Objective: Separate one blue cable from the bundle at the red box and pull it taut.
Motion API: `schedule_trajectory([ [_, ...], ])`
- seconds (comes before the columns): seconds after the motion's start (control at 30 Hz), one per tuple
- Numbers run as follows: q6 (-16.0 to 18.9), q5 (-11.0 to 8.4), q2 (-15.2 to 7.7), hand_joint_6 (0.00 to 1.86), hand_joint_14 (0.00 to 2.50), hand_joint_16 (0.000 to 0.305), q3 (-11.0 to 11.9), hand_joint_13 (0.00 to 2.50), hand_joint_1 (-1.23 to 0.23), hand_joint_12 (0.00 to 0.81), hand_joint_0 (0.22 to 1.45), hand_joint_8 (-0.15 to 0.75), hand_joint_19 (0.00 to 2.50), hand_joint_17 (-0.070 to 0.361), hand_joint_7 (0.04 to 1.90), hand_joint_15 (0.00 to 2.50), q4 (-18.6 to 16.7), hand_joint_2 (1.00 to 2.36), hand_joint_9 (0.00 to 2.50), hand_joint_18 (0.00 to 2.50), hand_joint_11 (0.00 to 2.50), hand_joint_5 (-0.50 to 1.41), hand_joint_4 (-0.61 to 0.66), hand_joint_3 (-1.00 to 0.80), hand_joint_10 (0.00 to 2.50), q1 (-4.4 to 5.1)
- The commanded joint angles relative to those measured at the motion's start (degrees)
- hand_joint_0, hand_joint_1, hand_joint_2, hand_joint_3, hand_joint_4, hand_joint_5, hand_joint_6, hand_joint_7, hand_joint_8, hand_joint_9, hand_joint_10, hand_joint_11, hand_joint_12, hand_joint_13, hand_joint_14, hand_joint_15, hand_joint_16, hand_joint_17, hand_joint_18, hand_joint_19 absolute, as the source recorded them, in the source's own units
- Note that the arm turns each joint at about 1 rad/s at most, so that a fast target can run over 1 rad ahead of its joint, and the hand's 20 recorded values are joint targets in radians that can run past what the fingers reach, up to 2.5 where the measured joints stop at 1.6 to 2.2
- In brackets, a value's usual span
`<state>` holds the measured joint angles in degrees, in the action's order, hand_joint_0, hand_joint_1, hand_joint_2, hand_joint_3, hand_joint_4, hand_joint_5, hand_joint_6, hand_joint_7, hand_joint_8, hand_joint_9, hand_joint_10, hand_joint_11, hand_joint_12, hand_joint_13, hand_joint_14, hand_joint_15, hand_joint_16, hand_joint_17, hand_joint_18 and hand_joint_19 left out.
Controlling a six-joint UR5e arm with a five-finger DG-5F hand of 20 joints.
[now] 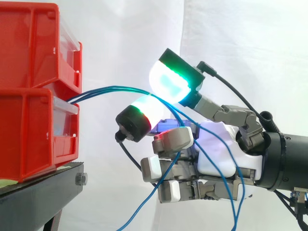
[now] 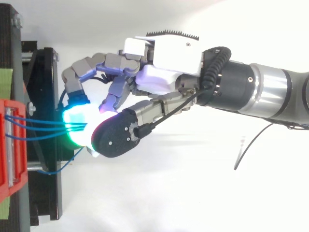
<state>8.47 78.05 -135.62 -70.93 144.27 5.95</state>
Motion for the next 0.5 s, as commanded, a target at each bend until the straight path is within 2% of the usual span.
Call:
schedule_trajectory([
  [0.0,-0.12,0.00,0.00,0.77,0.03,0.053,0.00,1.02,-0.78,0.406,0.62,0.312,0.87,0.119,1.44,0.69,-0.22,1.02,1.24,0.91,1.27,-0.13,0.00,-0.26,0.04,0.03],
  [0.07,-0.12,0.00,0.00,0.83,0.03,0.053,0.00,1.02,-0.82,0.408,0.62,0.313,0.86,0.120,1.37,0.70,-0.31,1.02,1.23,0.91,1.27,-0.16,0.00,-0.16,0.03,0.03],
  [0.2,-0.21,0.00,0.00,0.85,0.03,0.053,0.00,1.00,-0.85,0.404,0.64,0.308,0.84,0.120,1.34,0.70,-0.75,1.02,1.19,0.90,1.27,-0.17,-0.05,-0.14,0.04,-0.06],
  [0.3,-0.21,0.09,0.00,0.86,0.03,0.053,0.00,0.99,-0.92,0.399,0.70,0.300,0.81,0.120,1.37,0.69,-0.75,1.02,1.16,0.89,1.27,-0.18,-0.05,-0.24,0.03,0.03],
  [0.37,-0.21,0.09,0.00,0.87,0.03,0.052,0.00,0.98,-0.95,0.391,0.75,0.304,0.79,0.118,1.37,0.69,-0.75,1.01,1.17,0.87,1.28,-0.18,-0.04,-0.36,0.03,0.03],
  [0.47,-0.21,0.09,0.00,0.88,0.03,0.052,0.09,0.98,-0.93,0.387,0.81,0.299,0.79,0.116,1.37,0.69,-0.75,1.00,1.18,0.86,1.32,-0.18,-0.04,-0.50,0.03,0.03],
])
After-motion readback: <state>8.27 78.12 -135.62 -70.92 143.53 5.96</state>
